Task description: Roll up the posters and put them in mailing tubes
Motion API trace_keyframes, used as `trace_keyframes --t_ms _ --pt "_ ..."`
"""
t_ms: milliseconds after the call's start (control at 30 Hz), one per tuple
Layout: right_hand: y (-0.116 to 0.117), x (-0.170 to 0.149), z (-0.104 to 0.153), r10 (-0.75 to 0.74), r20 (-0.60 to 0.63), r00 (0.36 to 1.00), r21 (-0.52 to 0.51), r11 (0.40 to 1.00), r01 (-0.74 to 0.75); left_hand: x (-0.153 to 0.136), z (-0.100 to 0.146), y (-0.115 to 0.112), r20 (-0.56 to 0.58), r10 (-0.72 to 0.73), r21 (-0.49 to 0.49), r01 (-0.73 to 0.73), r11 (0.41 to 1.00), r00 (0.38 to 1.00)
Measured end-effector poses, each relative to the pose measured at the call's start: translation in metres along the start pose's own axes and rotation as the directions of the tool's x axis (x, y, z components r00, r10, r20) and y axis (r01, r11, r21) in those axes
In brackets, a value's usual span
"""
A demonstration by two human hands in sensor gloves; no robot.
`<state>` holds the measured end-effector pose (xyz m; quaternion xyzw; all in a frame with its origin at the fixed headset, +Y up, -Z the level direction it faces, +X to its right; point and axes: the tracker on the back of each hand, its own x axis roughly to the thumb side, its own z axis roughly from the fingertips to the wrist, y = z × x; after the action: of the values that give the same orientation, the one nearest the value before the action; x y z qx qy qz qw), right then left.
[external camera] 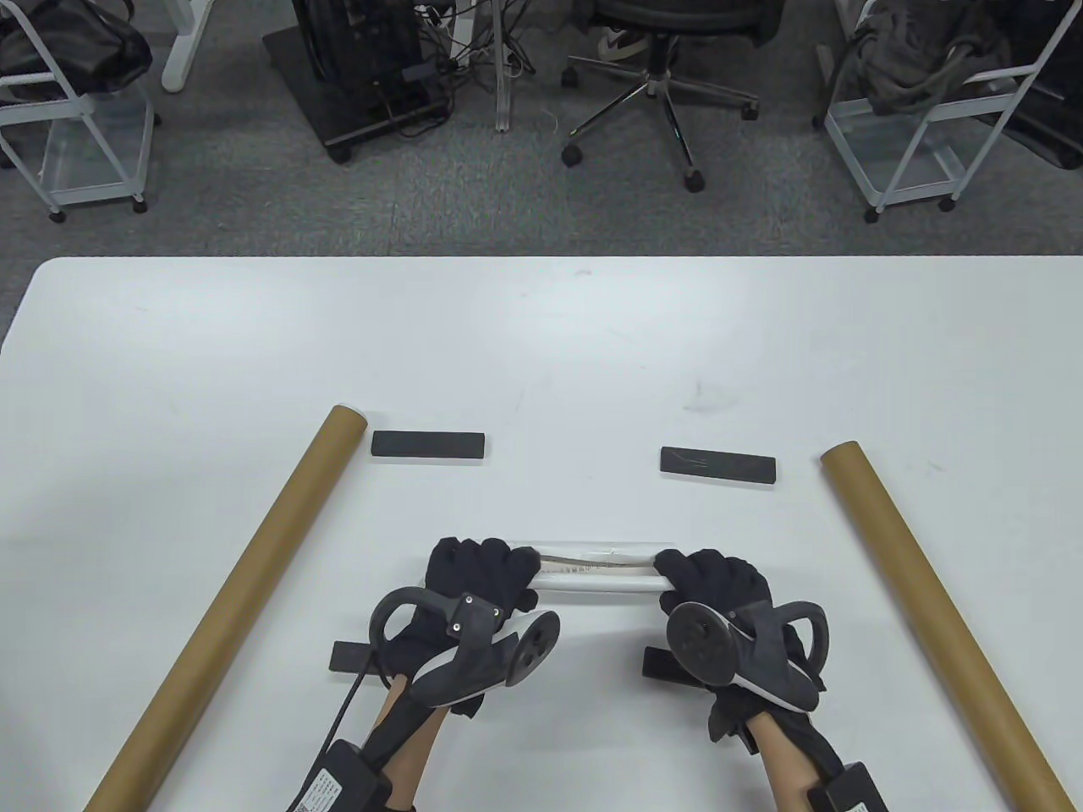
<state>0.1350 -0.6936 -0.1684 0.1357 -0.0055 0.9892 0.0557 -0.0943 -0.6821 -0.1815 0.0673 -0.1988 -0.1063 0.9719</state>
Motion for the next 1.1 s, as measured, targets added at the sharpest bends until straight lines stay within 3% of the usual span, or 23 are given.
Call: trace_keyframes --t_ms 100,300,600,700,900,1100 --pt "0.001 0.002 0.0 0.057 -0.009 0.998 -0.021 0.998 -0.057 -0.001 0.001 0.0 -0.002 0.022 0.01 -0.022 1.0 1.0" --pt "0.002 0.003 0.001 -0.056 -0.001 0.998 -0.009 0.998 0.056 -0.002 0.001 -0.001 -0.028 0.059 -0.006 -0.059 0.998 0.998" --pt "0.002 -0.002 0.0 -0.045 -0.007 0.999 -0.035 0.998 0.045 0.004 0.002 0.001 -0.003 0.017 0.023 -0.017 1.0 1.0" --pt "0.002 -0.008 0.001 -0.044 -0.047 0.998 -0.051 0.998 0.042 0.005 0.001 -0.001 -0.001 0.038 -0.012 -0.038 0.999 0.999" --pt "0.004 -0.008 -0.001 -0.022 -0.039 0.999 0.007 1.0 0.022 0.006 0.003 0.003 -0.013 -0.029 0.001 0.029 1.0 0.999" --pt "0.002 -0.01 0.0 -0.026 -0.057 0.998 -0.042 0.999 0.024 -0.003 0.001 -0.002 -0.036 0.029 -0.01 -0.029 1.0 0.999"
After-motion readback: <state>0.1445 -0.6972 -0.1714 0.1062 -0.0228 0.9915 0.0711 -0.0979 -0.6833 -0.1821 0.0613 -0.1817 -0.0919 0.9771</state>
